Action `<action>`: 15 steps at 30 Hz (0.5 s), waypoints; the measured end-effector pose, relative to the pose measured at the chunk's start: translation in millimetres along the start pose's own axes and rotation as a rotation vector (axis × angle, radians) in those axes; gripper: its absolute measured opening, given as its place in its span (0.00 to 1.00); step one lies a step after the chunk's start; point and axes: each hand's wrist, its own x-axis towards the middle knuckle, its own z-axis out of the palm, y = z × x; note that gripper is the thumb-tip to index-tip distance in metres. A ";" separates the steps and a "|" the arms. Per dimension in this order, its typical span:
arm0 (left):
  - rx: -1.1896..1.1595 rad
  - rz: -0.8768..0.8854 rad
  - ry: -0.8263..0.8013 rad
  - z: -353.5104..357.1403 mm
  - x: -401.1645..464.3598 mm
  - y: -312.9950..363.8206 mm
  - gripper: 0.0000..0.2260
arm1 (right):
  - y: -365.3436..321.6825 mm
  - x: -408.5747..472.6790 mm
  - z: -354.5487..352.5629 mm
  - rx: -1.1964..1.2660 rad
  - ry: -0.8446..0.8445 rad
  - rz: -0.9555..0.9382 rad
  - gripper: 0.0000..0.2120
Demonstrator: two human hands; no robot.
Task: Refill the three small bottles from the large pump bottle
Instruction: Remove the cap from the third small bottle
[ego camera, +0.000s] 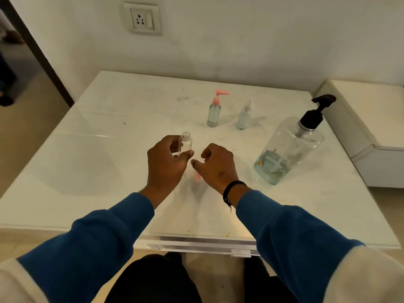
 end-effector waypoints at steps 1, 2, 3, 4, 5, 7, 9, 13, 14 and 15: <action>-0.002 0.007 0.002 -1.5 2.2 5.3 0.16 | -4.3 0.3 -5.9 0.001 0.007 -0.010 0.14; -0.004 0.017 0.006 -3.0 4.4 10.7 0.16 | -9.5 0.5 -11.6 0.004 0.018 -0.022 0.13; -0.011 0.036 0.011 -4.3 6.7 19.2 0.16 | -15.6 0.2 -19.9 0.008 0.036 -0.036 0.12; -0.020 0.053 0.015 -5.5 8.4 27.2 0.16 | -22.1 -0.8 -27.5 0.014 0.055 -0.053 0.12; -0.032 0.071 0.018 -5.5 10.0 37.4 0.15 | -28.6 -2.2 -37.9 0.019 0.081 -0.072 0.11; -0.050 0.099 0.028 -5.9 12.4 56.7 0.15 | -41.6 -5.0 -56.4 0.012 0.119 -0.115 0.10; -0.073 0.144 0.035 -5.5 12.8 80.5 0.15 | -53.0 -10.1 -79.5 -0.012 0.160 -0.148 0.08; -0.155 0.213 0.050 -2.4 9.4 128.3 0.15 | -71.8 -24.6 -126.8 -0.068 0.259 -0.216 0.08; -0.175 0.225 0.053 -0.5 8.1 138.3 0.15 | -74.6 -28.8 -137.7 -0.076 0.283 -0.233 0.08; -0.191 0.236 0.055 2.2 6.8 148.2 0.15 | -76.2 -33.2 -148.9 -0.083 0.309 -0.247 0.08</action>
